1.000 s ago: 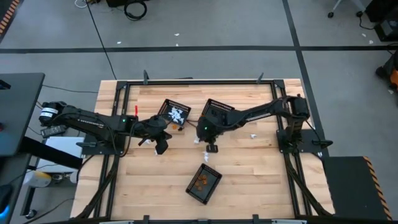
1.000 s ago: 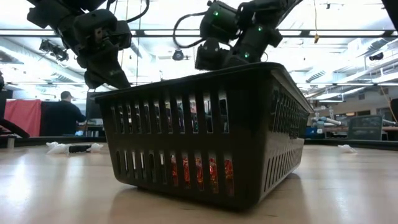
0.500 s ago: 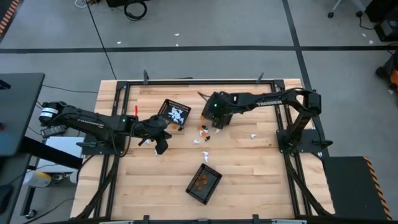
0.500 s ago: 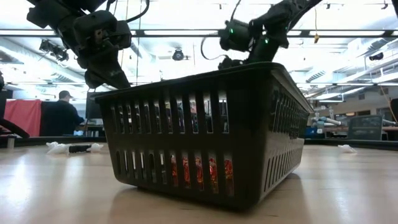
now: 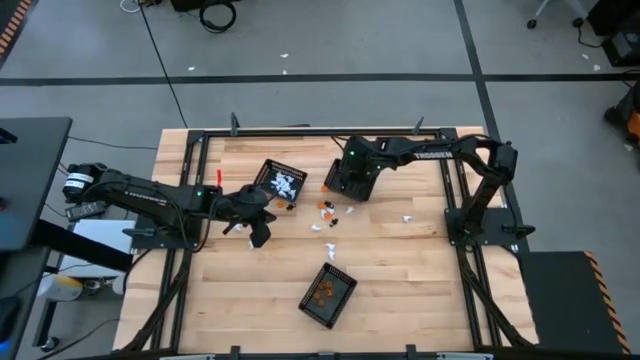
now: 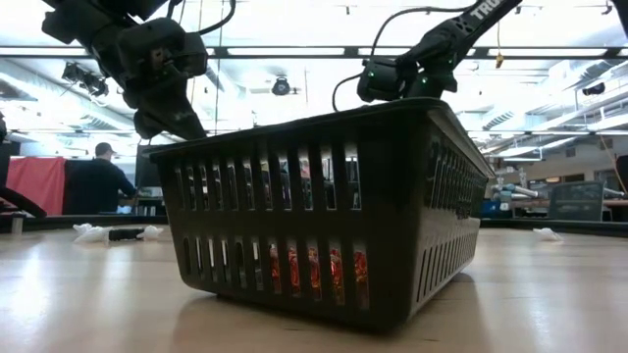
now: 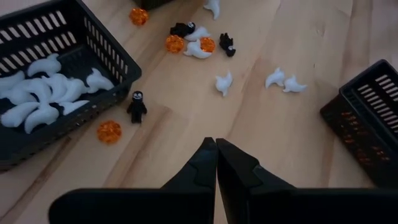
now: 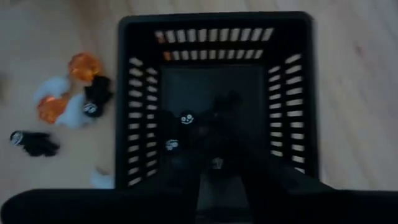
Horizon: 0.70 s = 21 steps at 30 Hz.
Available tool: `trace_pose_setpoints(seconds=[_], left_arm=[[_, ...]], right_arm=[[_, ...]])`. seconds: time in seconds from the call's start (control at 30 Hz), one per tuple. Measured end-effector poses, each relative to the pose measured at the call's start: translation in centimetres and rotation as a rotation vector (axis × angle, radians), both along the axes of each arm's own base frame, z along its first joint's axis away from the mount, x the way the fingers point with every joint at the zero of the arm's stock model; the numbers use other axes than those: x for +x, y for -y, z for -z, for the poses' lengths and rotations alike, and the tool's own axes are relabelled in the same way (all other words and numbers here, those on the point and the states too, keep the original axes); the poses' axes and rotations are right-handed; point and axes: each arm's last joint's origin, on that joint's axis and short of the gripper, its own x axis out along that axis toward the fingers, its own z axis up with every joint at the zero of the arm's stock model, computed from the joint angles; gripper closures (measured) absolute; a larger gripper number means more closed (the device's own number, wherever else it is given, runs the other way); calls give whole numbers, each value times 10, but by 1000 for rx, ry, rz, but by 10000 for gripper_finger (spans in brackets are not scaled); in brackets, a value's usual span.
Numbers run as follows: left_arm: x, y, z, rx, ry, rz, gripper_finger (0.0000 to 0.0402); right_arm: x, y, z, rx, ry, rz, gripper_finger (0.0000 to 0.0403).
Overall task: Sort Halloween decoration
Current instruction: Put the black skeleton toy into the top right black basket
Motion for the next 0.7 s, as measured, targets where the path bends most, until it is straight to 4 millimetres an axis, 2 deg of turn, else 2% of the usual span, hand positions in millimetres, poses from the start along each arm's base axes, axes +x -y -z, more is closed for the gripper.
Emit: trace_pose_setpoints(seconds=[0.23,0.4,0.53,0.7], left_arm=[[0,-1,0,24,2,-25,381],[0,-1,0,40,-1,-11,381],[0,-1,0,38,2,-14,381],[0,-2,0,77,-3,-8,381]], right_arm=[[-6,12,-1,33,9,49,253],[-7,12,-17,85,48,68,236],[-3,0,-38,95,118,58,234],[13,-29,-54,110,171,4,233]])
